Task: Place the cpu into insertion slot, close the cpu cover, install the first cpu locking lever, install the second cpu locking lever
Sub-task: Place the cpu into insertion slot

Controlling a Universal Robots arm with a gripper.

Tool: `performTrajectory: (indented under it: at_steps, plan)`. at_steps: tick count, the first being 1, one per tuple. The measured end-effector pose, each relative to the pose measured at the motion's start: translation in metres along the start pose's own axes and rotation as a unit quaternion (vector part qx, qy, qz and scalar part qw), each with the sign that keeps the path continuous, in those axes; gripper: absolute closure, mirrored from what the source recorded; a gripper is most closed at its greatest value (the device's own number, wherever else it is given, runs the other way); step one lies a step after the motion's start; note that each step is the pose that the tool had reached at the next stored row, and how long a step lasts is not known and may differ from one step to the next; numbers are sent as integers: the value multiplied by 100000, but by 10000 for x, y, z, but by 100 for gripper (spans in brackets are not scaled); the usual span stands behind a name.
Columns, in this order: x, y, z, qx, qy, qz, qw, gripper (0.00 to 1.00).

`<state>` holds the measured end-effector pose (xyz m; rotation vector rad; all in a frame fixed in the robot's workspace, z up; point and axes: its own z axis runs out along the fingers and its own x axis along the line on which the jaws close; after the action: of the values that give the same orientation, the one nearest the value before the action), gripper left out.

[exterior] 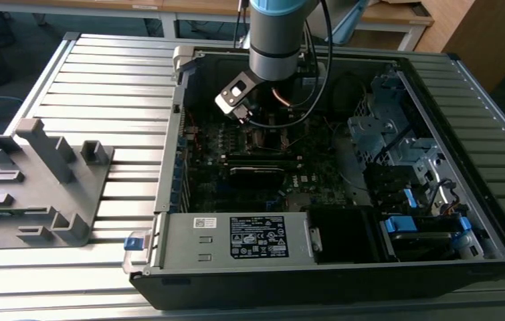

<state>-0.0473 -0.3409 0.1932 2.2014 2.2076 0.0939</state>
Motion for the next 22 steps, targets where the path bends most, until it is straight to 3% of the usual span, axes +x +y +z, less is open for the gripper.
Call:
performTrajectory:
  at_steps: [22]
  plan:
    - [-1, 5, 3, -8, -15, 609, 99998, 46]
